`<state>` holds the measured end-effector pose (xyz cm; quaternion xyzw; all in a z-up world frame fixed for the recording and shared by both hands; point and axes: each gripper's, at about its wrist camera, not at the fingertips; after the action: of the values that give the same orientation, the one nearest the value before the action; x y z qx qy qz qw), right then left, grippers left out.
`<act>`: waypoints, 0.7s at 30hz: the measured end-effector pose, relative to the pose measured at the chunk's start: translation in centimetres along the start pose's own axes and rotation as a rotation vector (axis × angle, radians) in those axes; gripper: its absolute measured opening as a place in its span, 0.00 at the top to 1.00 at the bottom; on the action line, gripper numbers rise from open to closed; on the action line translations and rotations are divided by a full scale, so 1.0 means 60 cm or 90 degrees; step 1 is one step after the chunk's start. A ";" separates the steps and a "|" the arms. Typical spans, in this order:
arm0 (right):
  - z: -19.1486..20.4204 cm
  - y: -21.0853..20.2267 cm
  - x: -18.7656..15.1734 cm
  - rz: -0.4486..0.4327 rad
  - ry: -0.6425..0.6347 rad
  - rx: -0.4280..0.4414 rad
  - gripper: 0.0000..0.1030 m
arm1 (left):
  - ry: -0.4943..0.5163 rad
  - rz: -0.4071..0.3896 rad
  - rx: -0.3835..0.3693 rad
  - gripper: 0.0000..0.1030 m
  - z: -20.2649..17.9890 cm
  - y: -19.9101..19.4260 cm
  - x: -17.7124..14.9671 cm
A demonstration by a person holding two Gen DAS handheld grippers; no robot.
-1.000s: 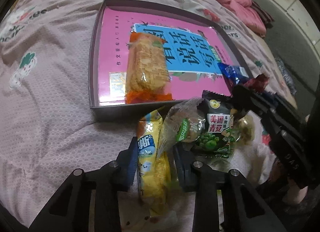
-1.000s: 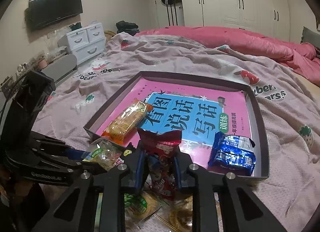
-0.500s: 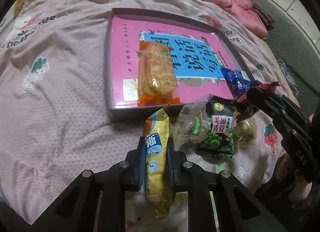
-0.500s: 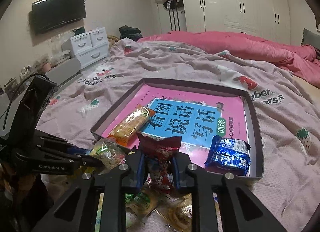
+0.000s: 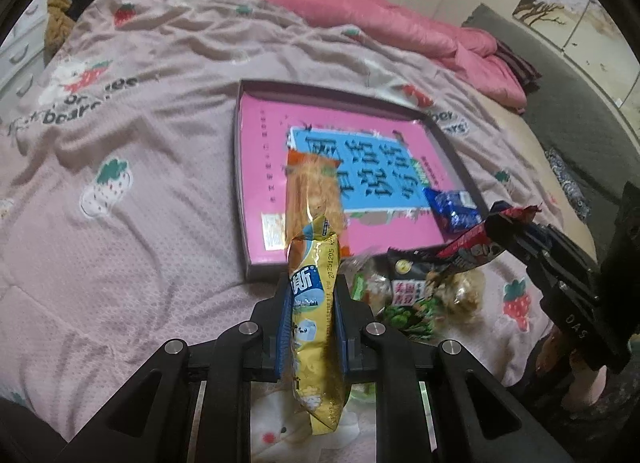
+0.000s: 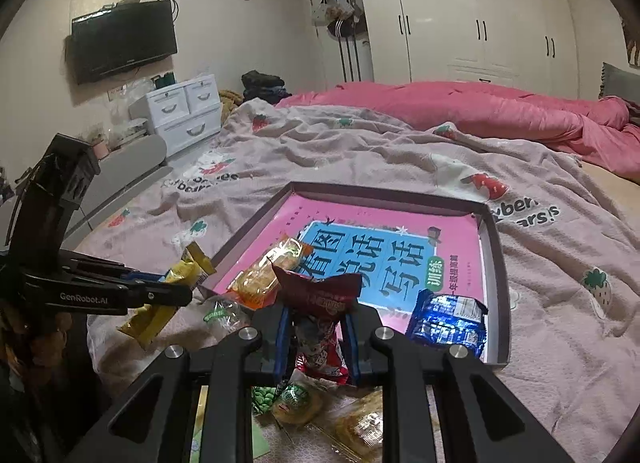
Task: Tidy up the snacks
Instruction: 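Lift the yellow chip bag and red candy stick toward the tray with both tools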
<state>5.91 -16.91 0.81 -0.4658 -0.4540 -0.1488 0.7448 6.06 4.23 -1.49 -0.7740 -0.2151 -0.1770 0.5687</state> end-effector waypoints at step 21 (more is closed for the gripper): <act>-0.054 -0.040 0.023 -0.069 0.063 -0.033 0.78 | 0.007 -0.055 -0.006 0.81 -0.018 -0.026 0.015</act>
<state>6.84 -20.58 2.77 -0.4518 -0.4374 -0.2234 0.7448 5.94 3.71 0.57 -0.7656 -0.2444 -0.2072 0.5579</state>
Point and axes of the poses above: each gripper's, at about its wrist camera, not at the fingertips, and y roughly the way its jaws point, z to its left, x to its top
